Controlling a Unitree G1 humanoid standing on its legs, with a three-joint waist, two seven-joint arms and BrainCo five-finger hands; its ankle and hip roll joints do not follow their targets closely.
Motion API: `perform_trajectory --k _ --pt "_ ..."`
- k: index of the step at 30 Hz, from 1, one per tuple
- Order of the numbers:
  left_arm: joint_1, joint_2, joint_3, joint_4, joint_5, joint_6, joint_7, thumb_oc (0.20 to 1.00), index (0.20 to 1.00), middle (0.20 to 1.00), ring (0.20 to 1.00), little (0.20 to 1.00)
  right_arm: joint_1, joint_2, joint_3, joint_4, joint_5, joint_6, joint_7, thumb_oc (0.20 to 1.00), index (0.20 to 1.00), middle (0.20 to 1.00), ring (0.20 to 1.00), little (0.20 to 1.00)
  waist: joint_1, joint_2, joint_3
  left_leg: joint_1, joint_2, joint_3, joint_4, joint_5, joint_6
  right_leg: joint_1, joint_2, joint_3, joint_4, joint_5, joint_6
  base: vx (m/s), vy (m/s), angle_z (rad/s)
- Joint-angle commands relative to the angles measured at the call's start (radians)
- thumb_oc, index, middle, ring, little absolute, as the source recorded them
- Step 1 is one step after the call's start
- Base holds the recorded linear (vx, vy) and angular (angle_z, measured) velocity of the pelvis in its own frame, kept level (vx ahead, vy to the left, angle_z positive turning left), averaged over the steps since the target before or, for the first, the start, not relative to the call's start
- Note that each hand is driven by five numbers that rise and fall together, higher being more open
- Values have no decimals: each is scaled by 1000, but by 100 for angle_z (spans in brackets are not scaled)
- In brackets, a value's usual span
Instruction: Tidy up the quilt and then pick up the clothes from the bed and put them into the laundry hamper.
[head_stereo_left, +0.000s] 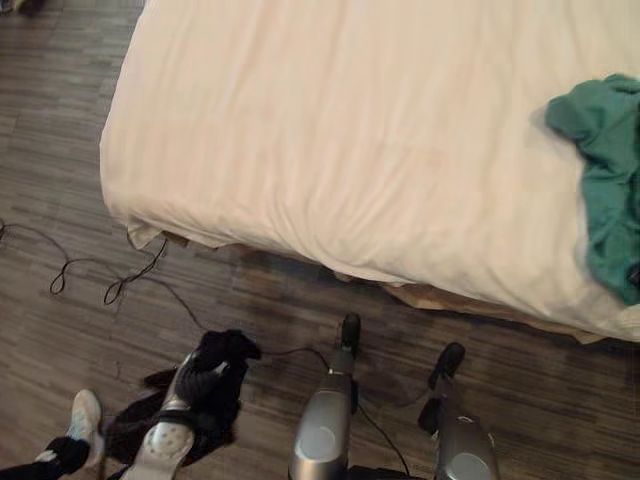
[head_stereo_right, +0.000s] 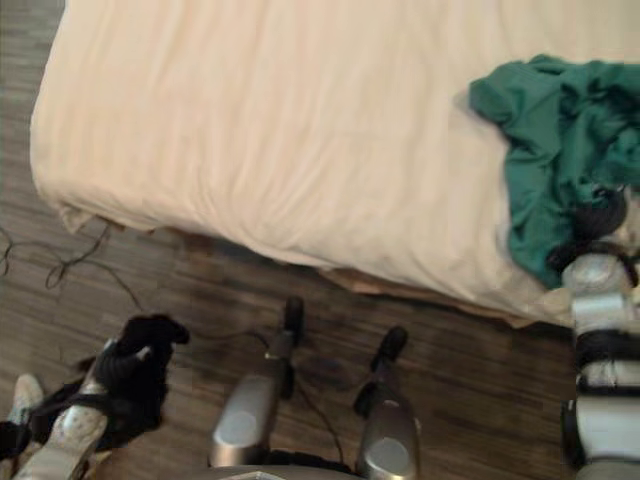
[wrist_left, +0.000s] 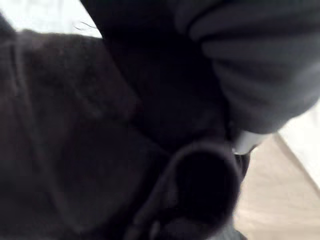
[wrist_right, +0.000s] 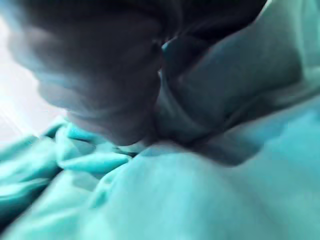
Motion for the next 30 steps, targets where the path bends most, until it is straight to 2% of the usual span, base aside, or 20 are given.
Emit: perform_trajectory --k 1,3,4,5,9,13,15,16,18,19,20,21,23,25,26,27,28,29,30 --pt "-49 27 -3 26 18 -22 3 200 200 200 200 200 172 172 150 -30 97 -51 139 200 200 200 200 200 -25 -70 -95 35 72 80 2 -70 -68 -49 -71 38 122 -175 58 121 25 -14" --pt "-47 21 9 3 61 -13 -5 200 200 200 200 200 318 255 113 -103 115 -50 199 200 200 200 200 200 -58 -112 -132 68 73 96 2 -86 -62 -12 -67 45 88 -163 65 123 80 -21" --pt "-9 -3 32 -51 61 -8 -34 200 200 200 200 200 425 324 102 -111 108 -45 255 200 200 200 200 200 -75 -137 -171 103 71 112 1 -101 -53 21 -60 61 69 -160 70 159 118 -22" --pt "15 -19 43 -73 56 -6 -49 200 200 200 200 200 471 360 91 -106 118 -39 278 200 200 200 200 200 -83 -146 -192 123 71 121 -2 -106 -50 39 -56 67 62 -163 71 131 87 -23" --pt "57 -73 62 -62 17 9 -75 200 200 200 200 200 542 421 92 -71 151 -29 339 200 200 200 200 200 -93 -161 -234 166 69 129 -6 -120 -43 76 -54 75 64 -172 70 82 81 -25" --pt "102 -136 73 20 -19 26 -87 200 200 200 200 200 551 449 185 -70 105 -19 393 200 200 200 200 200 -73 -167 -269 196 65 119 -6 -133 -41 127 -49 60 53 -181 67 53 42 -6" --pt "75 -169 59 123 -29 23 -46 200 200 200 200 200 443 472 326 -13 47 -17 393 200 200 200 200 200 -12 -155 -264 197 64 86 -6 -123 -44 150 -44 30 40 -188 61 -34 39 16" --pt "48 -180 55 163 -40 21 -19 200 200 200 200 200 384 483 374 25 15 -14 370 200 200 200 200 200 31 -146 -262 179 63 59 -6 -102 -53 158 -43 -3 26 -188 60 -108 -6 17" --pt "7 -190 46 198 -64 19 26 200 200 200 200 200 304 499 428 78 -31 -9 320 200 200 200 200 200 115 -134 -265 127 51 -16 -6 -77 -80 179 -43 -92 5 -185 56 -144 -27 98" --pt "-17 -190 49 210 -78 13 60 200 200 200 200 200 270 500 436 83 -40 -10 299 200 200 200 200 200 157 -126 -262 88 44 -58 -6 -57 -94 200 -50 -168 -1 -191 57 -189 -18 175" --pt "-34 -196 64 204 -121 5 101 200 200 200 200 200 253 496 438 63 -20 -20 281 200 200 200 200 200 201 -130 -255 74 56 -6 2 -73 -91 226 -58 -240 3 -207 64 -138 0 192" --pt "-34 -195 64 203 -121 5 101 200 200 200 200 200 253 496 438 63 -19 -21 281 200 200 200 200 200 196 -130 -253 74 54 -10 3 -73 -91 229 -59 -244 3 -209 65 -149 66 165" --pt "-42 -211 78 212 -167 6 129 200 200 200 200 200 257 507 417 50 4 -22 260 200 200 200 200 200 181 -146 -252 76 94 159 58 -84 -53 250 -88 -315 26 -198 66 -191 231 309" --pt "-38 -228 92 208 -219 16 152 200 200 200 200 200 303 531 356 42 49 -18 236 200 200 200 200 200 152 -165 -266 93 165 346 138 -114 -27 296 -148 -415 101 -186 72 -146 397 375" --pt "-35 -227 90 207 -220 17 152 200 200 200 200 200 308 531 355 39 49 -18 236 200 200 200 200 200 148 -165 -268 93 162 341 137 -116 -26 299 -151 -421 106 -188 75 137 555 325" --pt "-16 -238 97 227 -225 26 150 200 200 200 200 200 355 544 324 43 64 -14 238 200 200 200 200 200 150 -168 -288 98 125 335 141 -147 -6 314 -214 -446 195 -142 94 163 348 277" --pt "-16 -238 96 227 -224 26 151 200 200 200 200 200 357 544 323 42 63 -14 238 200 200 200 200 200 147 -171 -289 96 118 333 141 -148 -2 314 -221 -451 200 -142 97 235 474 290" --pt "-13 -228 99 238 -201 27 150 200 200 200 200 200 386 552 303 45 63 -12 241 200 200 200 200 200 152 -180 -284 86 81 300 147 -171 18 315 -272 -460 282 -93 123 144 233 203" --pt "-18 -215 100 239 -195 26 158 200 200 200 200 200 403 552 298 46 57 -14 242 200 200 200 200 200 145 -181 -272 78 56 264 149 -183 34 303 -306 -426 358 -54 133 159 318 121"
